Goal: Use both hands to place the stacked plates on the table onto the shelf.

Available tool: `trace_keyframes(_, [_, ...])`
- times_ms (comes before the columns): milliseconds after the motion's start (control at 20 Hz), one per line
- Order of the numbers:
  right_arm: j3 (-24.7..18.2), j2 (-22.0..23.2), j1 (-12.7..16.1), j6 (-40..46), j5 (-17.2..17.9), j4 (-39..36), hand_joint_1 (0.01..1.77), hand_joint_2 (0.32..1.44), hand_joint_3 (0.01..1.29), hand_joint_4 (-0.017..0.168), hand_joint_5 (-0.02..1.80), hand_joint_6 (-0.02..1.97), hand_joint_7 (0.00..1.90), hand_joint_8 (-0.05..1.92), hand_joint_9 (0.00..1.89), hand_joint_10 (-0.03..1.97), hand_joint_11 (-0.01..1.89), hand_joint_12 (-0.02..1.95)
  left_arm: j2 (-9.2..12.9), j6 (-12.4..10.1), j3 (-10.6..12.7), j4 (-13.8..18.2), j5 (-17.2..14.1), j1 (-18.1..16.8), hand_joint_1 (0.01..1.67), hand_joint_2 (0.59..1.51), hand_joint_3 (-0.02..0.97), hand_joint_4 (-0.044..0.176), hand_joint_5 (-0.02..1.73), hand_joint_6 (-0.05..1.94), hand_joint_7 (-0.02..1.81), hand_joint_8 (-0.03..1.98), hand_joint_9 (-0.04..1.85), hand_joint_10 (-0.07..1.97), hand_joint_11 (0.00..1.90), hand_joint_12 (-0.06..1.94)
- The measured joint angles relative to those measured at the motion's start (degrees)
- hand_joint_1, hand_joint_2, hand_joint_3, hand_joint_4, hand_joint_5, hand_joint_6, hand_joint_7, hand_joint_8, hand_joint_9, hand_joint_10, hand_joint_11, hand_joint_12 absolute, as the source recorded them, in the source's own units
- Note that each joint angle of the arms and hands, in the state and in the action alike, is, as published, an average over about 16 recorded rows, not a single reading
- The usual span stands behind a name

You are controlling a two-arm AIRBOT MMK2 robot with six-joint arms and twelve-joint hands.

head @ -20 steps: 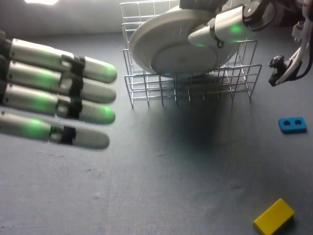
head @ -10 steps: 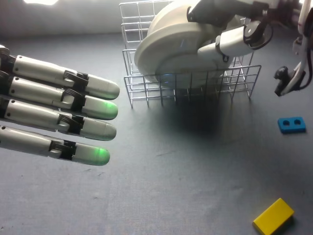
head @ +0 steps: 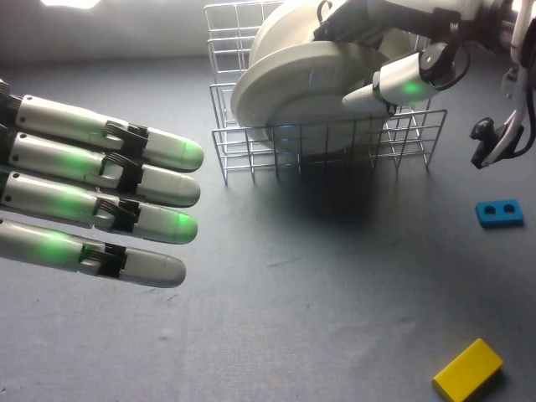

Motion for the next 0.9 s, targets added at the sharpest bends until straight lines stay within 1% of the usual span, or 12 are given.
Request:
trace_keyframes(200, [-0.7, 0.6, 0.7, 0.0, 0.0, -0.1, 1.22, 1.04, 0.01, -0.007, 0.72, 0.15, 0.8, 0.04, 0.79, 0.01, 0.41, 1.0, 0.0, 0.2, 0.1, 0.2, -0.2, 0.4, 0.01, 1.17, 0.005, 0.0, 0.04, 0.01, 0.02, 0.0, 0.02, -0.06, 0.02, 0.0])
trace_keyframes(300, [-1.2, 1.1, 1.3, 0.0, 0.0, -0.6, 1.22, 1.04, 0.01, -0.007, 0.71, 0.06, 0.78, 0.01, 0.76, 0.01, 0.36, 1.01, 0.0, 0.2, 0.2, 0.4, -0.3, 0.6, 0.01, 1.17, 0.006, 0.0, 0.04, 0.01, 0.03, 0.0, 0.02, -0.06, 0.02, 0.0])
trace_keyframes(450, [-2.7, 2.4, 2.4, 0.0, 0.2, -2.5, 1.21, 1.04, 0.01, -0.006, 0.69, 0.05, 0.75, 0.01, 0.72, 0.02, 0.3, 1.02, 0.0, 0.4, 0.3, 0.8, -0.3, 0.9, 0.01, 1.17, 0.006, 0.0, 0.05, 0.01, 0.03, 0.0, 0.02, -0.06, 0.02, 0.0])
trace_keyframes(600, [-5.0, 4.3, 3.9, -0.1, 0.9, -6.0, 1.21, 1.04, 0.01, -0.006, 0.68, 0.04, 0.73, 0.01, 0.7, 0.02, 0.23, 1.03, 0.0, 0.6, 0.6, 1.3, -0.3, 1.3, 0.01, 1.17, 0.005, 0.0, 0.04, 0.01, 0.02, 0.0, 0.02, -0.06, 0.02, 0.0])
trace_keyframes(750, [-8.1, 6.8, 5.3, -0.1, 1.9, -10.5, 1.2, 1.04, 0.01, -0.004, 0.67, 0.04, 0.71, 0.01, 0.68, 0.02, 0.19, 1.04, 0.0, 0.7, 0.9, 1.7, -0.3, 1.5, 0.01, 1.17, 0.005, 0.0, 0.04, 0.01, 0.03, 0.0, 0.02, -0.06, 0.02, 0.0])
trace_keyframes(900, [-11.8, 9.9, 6.1, 0.1, 3.2, -15.6, 1.18, 1.05, 0.01, -0.003, 0.66, 0.04, 0.7, 0.01, 0.67, 0.02, 0.17, 1.03, -0.1, 0.9, 1.1, 2.1, -0.3, 1.7, 0.01, 1.17, 0.006, 0.0, 0.04, 0.01, 0.03, 0.0, 0.02, -0.06, 0.02, 0.0])
